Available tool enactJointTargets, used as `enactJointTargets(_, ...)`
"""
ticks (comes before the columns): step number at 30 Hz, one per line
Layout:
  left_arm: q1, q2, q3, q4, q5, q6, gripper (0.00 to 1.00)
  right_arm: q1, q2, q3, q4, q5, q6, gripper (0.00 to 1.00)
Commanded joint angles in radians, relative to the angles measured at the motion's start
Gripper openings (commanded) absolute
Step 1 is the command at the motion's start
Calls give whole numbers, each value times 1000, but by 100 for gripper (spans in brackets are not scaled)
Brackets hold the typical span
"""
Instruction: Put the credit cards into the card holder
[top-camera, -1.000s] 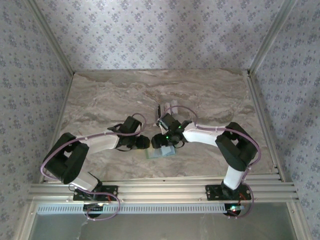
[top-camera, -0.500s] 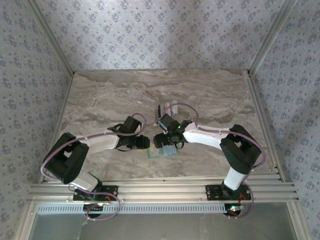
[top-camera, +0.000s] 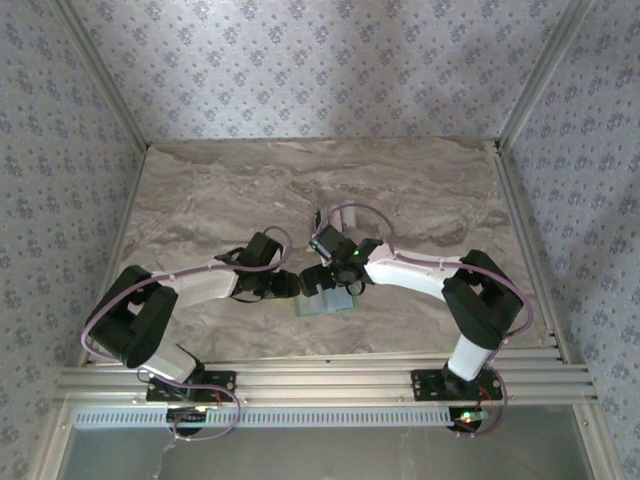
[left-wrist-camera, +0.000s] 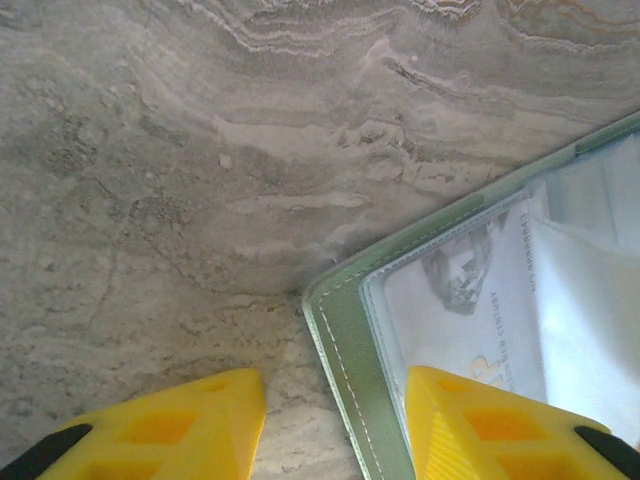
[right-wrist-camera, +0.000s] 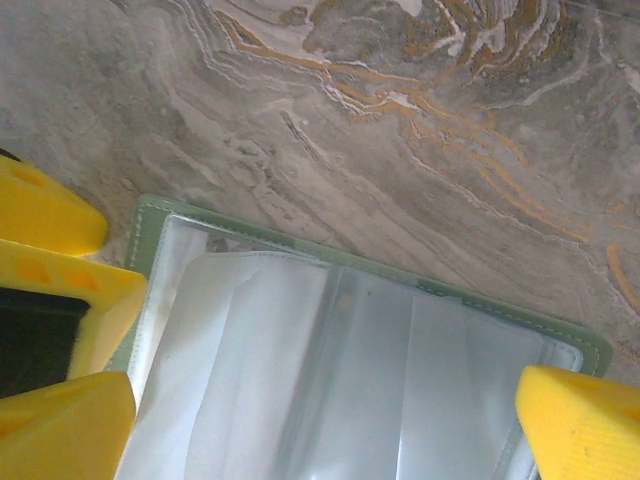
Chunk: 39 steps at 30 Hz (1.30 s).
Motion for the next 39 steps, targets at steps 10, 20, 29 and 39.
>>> enactJointTargets(10, 44, -91, -57, -79, -103, -18, 46, -139, -139, 24, -56, -96, -46, 99)
enactJointTargets(20, 73, -296, -27, -148, -178, -37, 52, -378, -58, 158, -36, -200, -78, 78)
enactJointTargets(29, 76, -183, 196, -156, -102, -44, 56, -484, 169, 368, -17, -273, -88, 58)
enactJointTargets(39, 79, 1, 305, -43, -74, -49, 56, -525, 284, 469, -49, -284, -97, 40)
